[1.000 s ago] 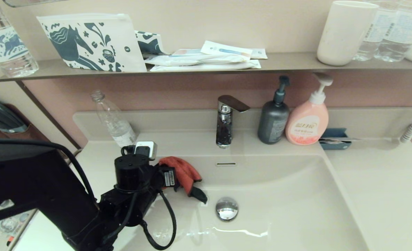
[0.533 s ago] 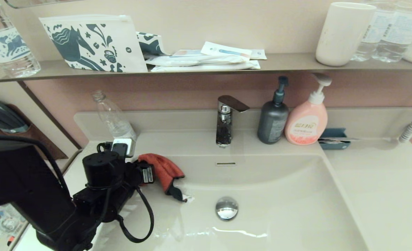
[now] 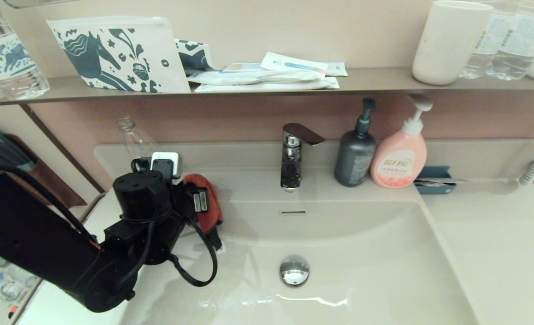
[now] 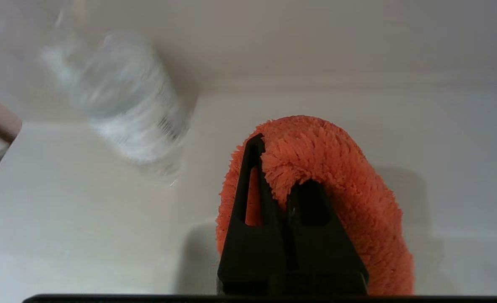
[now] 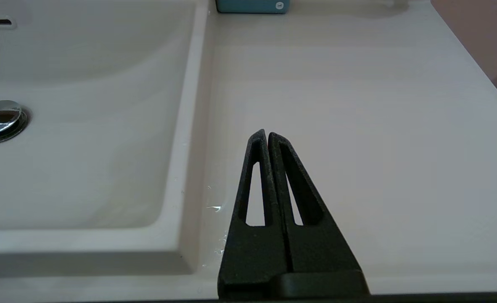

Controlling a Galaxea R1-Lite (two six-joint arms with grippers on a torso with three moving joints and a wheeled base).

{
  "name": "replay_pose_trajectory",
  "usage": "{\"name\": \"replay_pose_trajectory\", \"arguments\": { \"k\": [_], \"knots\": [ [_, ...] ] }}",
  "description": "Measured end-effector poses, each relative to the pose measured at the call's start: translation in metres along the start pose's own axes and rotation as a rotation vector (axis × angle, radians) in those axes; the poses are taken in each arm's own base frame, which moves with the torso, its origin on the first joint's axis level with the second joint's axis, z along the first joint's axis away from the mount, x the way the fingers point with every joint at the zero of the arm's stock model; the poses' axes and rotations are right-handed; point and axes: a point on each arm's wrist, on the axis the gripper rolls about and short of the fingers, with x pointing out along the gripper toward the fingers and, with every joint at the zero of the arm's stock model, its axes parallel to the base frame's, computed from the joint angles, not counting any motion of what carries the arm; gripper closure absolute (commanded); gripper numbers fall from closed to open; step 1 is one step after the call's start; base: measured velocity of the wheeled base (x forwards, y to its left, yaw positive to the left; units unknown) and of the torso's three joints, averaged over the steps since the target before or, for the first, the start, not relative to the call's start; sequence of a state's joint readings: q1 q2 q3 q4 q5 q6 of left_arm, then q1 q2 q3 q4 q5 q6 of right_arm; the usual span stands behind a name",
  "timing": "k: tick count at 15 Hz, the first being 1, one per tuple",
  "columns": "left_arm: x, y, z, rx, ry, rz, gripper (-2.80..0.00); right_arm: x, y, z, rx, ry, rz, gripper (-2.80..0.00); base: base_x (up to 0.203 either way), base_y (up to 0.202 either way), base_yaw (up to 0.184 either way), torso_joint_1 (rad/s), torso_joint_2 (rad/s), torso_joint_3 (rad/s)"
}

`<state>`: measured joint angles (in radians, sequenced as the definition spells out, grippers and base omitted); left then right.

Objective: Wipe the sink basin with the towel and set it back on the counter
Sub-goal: Wipe the sink

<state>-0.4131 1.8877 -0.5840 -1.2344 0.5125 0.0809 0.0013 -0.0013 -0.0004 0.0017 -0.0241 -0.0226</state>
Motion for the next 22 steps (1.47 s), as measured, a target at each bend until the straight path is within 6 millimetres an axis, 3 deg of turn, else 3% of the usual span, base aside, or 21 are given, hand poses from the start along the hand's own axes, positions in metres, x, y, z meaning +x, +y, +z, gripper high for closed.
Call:
{"name": "replay_pose_trajectory", "arguments": {
  "k": [4,7,16,19,22],
  "knots": [
    [0.008,-0.021,0.018,-0.02,-0.045,-0.025,0.0,0.0,0.0,0.0,0.0,0.0,-0.001,0.0,0.0,0.0,0.0,0.0,0.0,0.0],
    [0.021,-0.023,0.019,0.019,-0.062,-0.09,0.0,0.0,0.0,0.0,0.0,0.0,0.0,0.0,0.0,0.0,0.0,0.0,0.0,0.0],
    [0.059,0.01,-0.014,0.04,-0.002,-0.102,0.0,0.0,0.0,0.0,0.0,0.0,0.0,0.0,0.0,0.0,0.0,0.0,0.0,0.0],
    [0.065,0.005,-0.026,0.035,-0.007,-0.091,0.0,0.0,0.0,0.0,0.0,0.0,0.0,0.0,0.0,0.0,0.0,0.0,0.0,0.0],
    [0.066,-0.018,-0.037,0.01,-0.078,-0.046,0.0,0.0,0.0,0.0,0.0,0.0,0.0,0.0,0.0,0.0,0.0,0.0,0.0,0.0]
  ]
}}
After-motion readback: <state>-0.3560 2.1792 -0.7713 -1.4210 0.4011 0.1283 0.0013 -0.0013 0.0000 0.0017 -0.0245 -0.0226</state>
